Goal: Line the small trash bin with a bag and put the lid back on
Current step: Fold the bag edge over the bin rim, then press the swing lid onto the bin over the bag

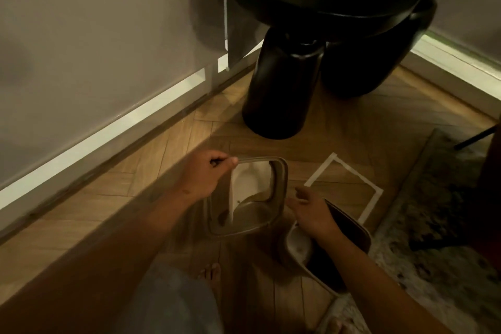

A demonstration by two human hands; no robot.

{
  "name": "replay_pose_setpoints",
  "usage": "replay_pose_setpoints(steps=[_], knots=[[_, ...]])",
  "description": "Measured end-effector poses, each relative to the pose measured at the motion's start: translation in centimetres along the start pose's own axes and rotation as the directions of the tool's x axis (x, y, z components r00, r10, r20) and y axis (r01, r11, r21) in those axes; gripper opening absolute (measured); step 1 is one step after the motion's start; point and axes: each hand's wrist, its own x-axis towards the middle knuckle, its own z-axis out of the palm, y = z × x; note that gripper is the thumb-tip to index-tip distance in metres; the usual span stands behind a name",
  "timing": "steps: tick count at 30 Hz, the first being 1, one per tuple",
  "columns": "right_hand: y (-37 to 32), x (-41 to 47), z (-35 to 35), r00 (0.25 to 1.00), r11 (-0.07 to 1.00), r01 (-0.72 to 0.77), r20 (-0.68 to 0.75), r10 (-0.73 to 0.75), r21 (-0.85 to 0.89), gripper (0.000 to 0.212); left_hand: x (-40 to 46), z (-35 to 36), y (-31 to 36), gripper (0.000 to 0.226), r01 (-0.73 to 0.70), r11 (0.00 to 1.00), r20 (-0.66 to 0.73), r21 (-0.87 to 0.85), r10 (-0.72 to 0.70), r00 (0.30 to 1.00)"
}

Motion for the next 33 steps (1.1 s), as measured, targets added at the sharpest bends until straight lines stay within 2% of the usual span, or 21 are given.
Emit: replay_pose_setpoints(steps=[2, 3, 4, 6, 9, 15, 18, 21, 26, 28, 30, 33], knots=[[0.0, -1.0, -1.0, 0.995, 0.999, 0.009, -0.101, -0.004, 0.048, 0.012, -0.5, 0.7, 1.4, 0.005, -0.03, 0.999, 0.003, -0.023, 0.03, 1.0], [-0.3, -1.5, -1.4, 0.993, 0.996, 0.009, -0.12, 0.001, 0.086, 0.011, -0.7, 1.3, 2.2, 0.005, -0.042, 0.999, 0.036, -0.022, 0.043, 0.998], [-0.6, -1.8, -1.6, 0.994, 0.991, -0.007, -0.103, 0.021, 0.134, 0.02, -0.9, 1.9, 2.8, 0.004, -0.051, 0.999, 0.074, 0.004, 0.05, 0.996], [-1.3, -2.2, -1.6, 0.995, 0.963, -0.099, 0.016, 0.099, 0.25, 0.036, -1.1, 3.1, 3.8, 0.004, -0.079, 0.995, 0.121, 0.057, 0.072, 0.99], [-1.6, -2.3, -1.6, 0.965, 0.843, -0.261, 0.119, 0.232, 0.47, 0.047, -1.8, 4.8, 5.1, 0.016, -0.172, 0.979, 0.182, 0.107, 0.15, 0.972], [-0.9, -2.0, -2.9, 0.954, 0.726, -0.288, 0.124, 0.272, 0.625, 0.038, -2.5, 7.0, 6.9, 0.023, -0.381, 0.908, 0.252, 0.174, 0.332, 0.909], [-1.1, -1.7, -4.0, 0.949, 0.649, -0.303, 0.162, 0.269, 0.698, 0.03, -2.4, 7.7, 7.6, 0.025, -0.438, 0.881, 0.27, 0.179, 0.384, 0.883], [-0.7, -1.3, -5.5, 0.959, 0.645, -0.266, 0.129, 0.253, 0.716, 0.023, -2.1, 8.8, 8.1, 0.031, -0.466, 0.872, 0.254, 0.149, 0.422, 0.87], [1.2, -1.6, -9.2, 0.979, 0.657, -0.169, 0.051, 0.196, 0.735, 0.017, -1.1, 11.5, 8.2, 0.042, -0.343, 0.939, 0.135, -0.003, 0.34, 0.931], [1.8, -1.7, -10.3, 0.985, 0.655, -0.142, 0.038, 0.17, 0.742, 0.018, -0.3, 12.1, 7.4, 0.054, -0.23, 0.973, 0.097, -0.032, 0.232, 0.968], [2.4, -2.0, -11.2, 0.987, 0.649, -0.135, 0.042, 0.156, 0.749, 0.02, 0.6, 12.6, 6.6, 0.072, -0.062, 0.995, 0.135, -0.078, 0.072, 0.988], [4.1, -2.9, -13.0, 0.99, 0.61, -0.117, 0.041, 0.137, 0.784, 0.028, 1.4, 13.6, 6.4, 0.105, 0.184, 0.975, 0.276, -0.126, -0.144, 0.95]])
